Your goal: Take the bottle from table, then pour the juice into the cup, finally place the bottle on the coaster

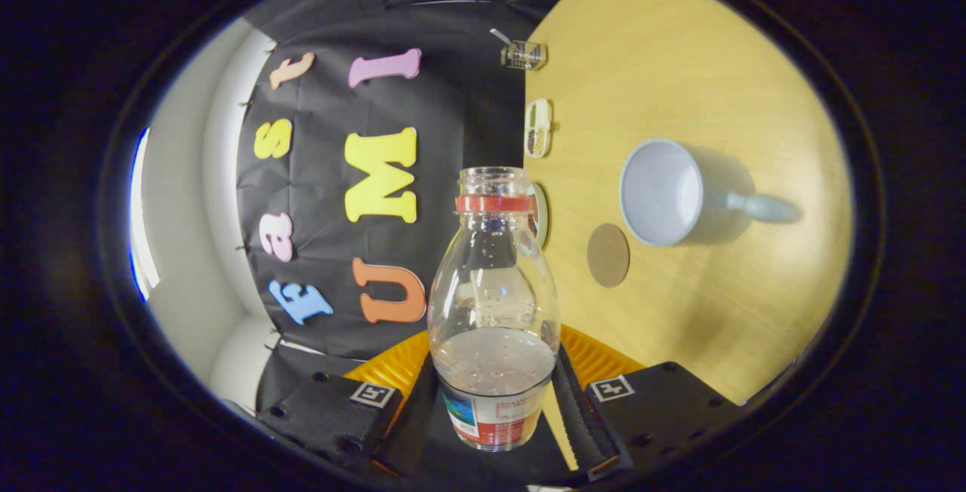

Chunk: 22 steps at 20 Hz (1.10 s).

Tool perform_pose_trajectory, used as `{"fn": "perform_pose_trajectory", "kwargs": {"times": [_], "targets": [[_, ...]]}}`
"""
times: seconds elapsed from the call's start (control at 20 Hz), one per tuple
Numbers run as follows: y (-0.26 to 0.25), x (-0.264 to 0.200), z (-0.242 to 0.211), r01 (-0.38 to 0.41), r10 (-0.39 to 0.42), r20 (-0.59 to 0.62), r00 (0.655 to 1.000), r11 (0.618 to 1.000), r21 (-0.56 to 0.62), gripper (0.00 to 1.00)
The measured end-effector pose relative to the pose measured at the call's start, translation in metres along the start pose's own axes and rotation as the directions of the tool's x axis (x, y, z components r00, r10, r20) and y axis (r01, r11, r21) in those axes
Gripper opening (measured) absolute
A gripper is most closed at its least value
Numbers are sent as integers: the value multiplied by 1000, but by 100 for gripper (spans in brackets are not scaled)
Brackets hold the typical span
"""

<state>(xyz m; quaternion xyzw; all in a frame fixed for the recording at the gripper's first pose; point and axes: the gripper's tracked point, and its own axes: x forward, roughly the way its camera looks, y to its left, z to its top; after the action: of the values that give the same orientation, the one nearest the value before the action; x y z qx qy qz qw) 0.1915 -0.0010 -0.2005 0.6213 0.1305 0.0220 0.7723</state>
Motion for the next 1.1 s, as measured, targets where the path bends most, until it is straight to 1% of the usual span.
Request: {"fn": "perform_pose_trajectory", "kwargs": {"times": [0.05, 0.1, 0.2, 0.25, 0.4, 0.45, 0.55, 0.6, 0.7, 0.75, 0.8, 0.85, 0.95, 1.0, 1.1], "targets": [[1, 0, 3, 31, -31, 1, 1000, 993, -111, 79], [4, -4, 9, 63, -64, 3, 998, 973, -224, 79], [19, -7, 22, 79, -77, 21, 997, 929, -362, 79], [30, -9, 26, 70, -66, 24, 998, 908, -413, 79], [55, -12, 31, 34, -21, 31, 999, 857, -514, 79], [62, -14, 31, 30, -14, 32, 999, 827, -561, 79], [71, -18, 39, 62, -24, 66, 998, 749, -660, 80], [77, -23, 48, 85, -18, 101, 995, 702, -707, 79], [86, -29, 61, 140, -19, 159, 987, 584, -800, 79], [86, -29, 65, 164, -25, 179, 984, 533, -830, 80], [86, -29, 70, 193, -26, 207, 978, 487, -852, 80], [88, -29, 75, 216, -18, 233, 972, 450, -867, 80], [91, -25, 75, 225, 13, 255, 967, 428, -875, 80], [89, -21, 74, 221, 26, 256, 966, 426, -877, 80], [82, -10, 66, 207, 29, 237, 971, 394, -896, 81]]}}
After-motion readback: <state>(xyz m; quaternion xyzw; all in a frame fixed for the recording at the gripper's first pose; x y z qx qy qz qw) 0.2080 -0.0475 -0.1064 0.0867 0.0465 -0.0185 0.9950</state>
